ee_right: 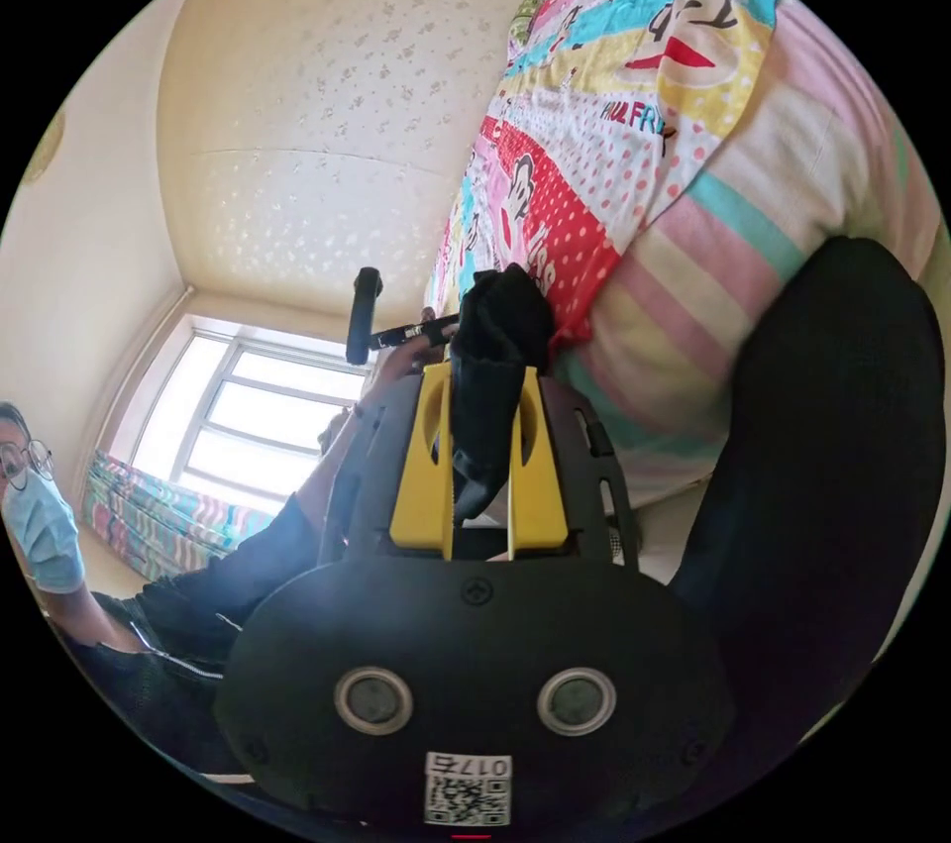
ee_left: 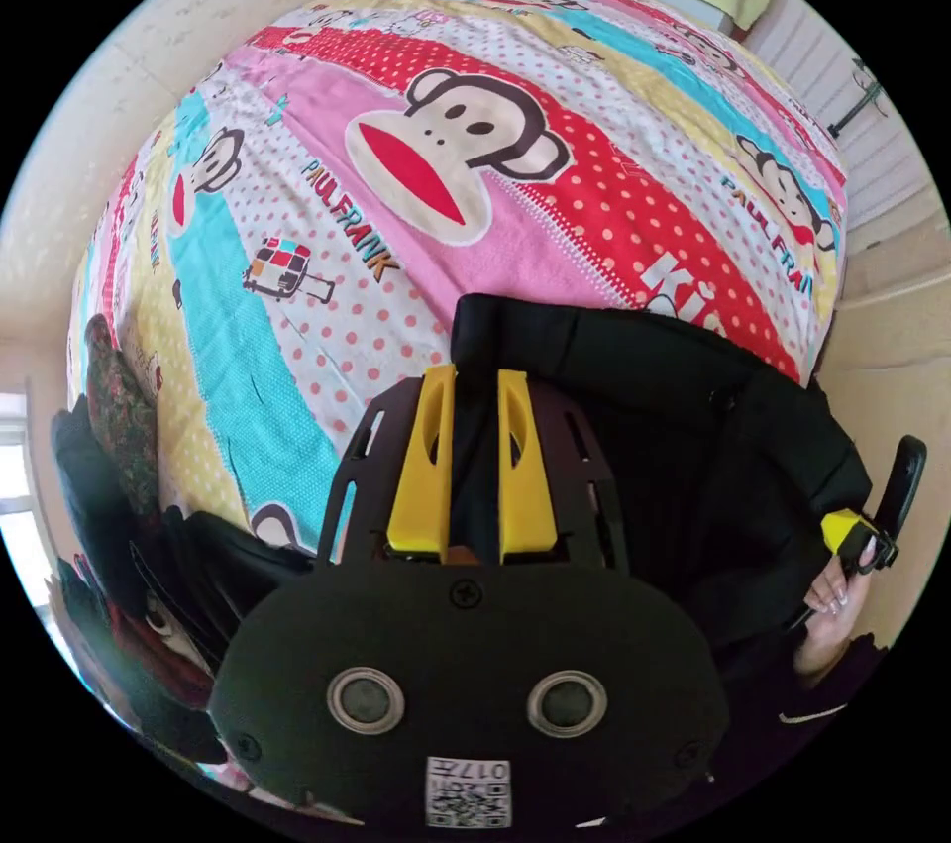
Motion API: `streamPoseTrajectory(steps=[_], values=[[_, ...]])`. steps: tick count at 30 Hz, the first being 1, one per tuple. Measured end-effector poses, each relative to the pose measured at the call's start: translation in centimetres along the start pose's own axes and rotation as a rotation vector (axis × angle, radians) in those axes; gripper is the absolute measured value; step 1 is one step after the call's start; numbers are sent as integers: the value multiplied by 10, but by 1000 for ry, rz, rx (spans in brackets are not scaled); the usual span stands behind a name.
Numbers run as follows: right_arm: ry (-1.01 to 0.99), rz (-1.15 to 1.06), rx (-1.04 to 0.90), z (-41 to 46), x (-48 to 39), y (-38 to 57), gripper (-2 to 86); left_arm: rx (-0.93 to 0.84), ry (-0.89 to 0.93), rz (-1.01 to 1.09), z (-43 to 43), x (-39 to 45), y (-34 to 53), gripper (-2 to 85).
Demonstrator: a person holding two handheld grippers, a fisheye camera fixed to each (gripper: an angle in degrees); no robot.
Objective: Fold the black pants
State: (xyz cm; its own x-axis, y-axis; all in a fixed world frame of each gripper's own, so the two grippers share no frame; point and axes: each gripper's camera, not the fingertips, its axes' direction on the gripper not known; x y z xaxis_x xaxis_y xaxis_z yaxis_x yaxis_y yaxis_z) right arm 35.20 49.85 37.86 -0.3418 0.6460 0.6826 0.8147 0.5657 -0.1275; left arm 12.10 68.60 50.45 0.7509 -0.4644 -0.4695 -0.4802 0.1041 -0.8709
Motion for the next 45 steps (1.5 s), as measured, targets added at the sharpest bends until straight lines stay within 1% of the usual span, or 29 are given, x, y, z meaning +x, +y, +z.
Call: streamPoseTrajectory(steps=[5,7,9,11,12,13,17,22,28,30,33,37,39,42,44,45], values=[[-43,-1,-15,3,4,-11,85,126,-25,22,3,30,15,68],[-59,4,-19,4,5,-15,84,137,-39,24,4,41,16,63],[-53,2,-26,3,3,-18,84,133,-118,67,3,63,16,55],[-40,-1,-33,2,1,-20,85,138,-285,178,5,104,20,44],[-35,-1,-35,1,1,-21,85,142,-332,202,7,115,22,43],[-34,-1,-35,1,1,-21,85,154,-419,235,12,134,26,43],[-57,22,-36,3,4,-27,86,242,-595,192,24,178,41,49],[-54,15,-51,9,2,-41,87,207,-649,170,33,206,38,57],[-56,4,-82,26,-7,-61,85,165,-813,188,60,251,41,37],[-26,-11,-84,32,-15,-65,85,187,-815,176,60,257,46,25],[0,-27,-84,41,-25,-69,84,231,-748,148,54,258,58,13],[35,-58,-117,50,-40,-81,82,279,-573,40,29,254,83,6],[107,-139,-146,54,-59,-90,80,299,-528,-6,18,257,101,5],[213,-208,-163,62,-78,-98,78,378,-565,14,-5,292,139,4],[236,-210,-162,72,-83,-100,77,491,-660,74,-29,336,172,4],[229,-196,-153,78,-85,-101,77,512,-681,89,-34,346,179,4]])
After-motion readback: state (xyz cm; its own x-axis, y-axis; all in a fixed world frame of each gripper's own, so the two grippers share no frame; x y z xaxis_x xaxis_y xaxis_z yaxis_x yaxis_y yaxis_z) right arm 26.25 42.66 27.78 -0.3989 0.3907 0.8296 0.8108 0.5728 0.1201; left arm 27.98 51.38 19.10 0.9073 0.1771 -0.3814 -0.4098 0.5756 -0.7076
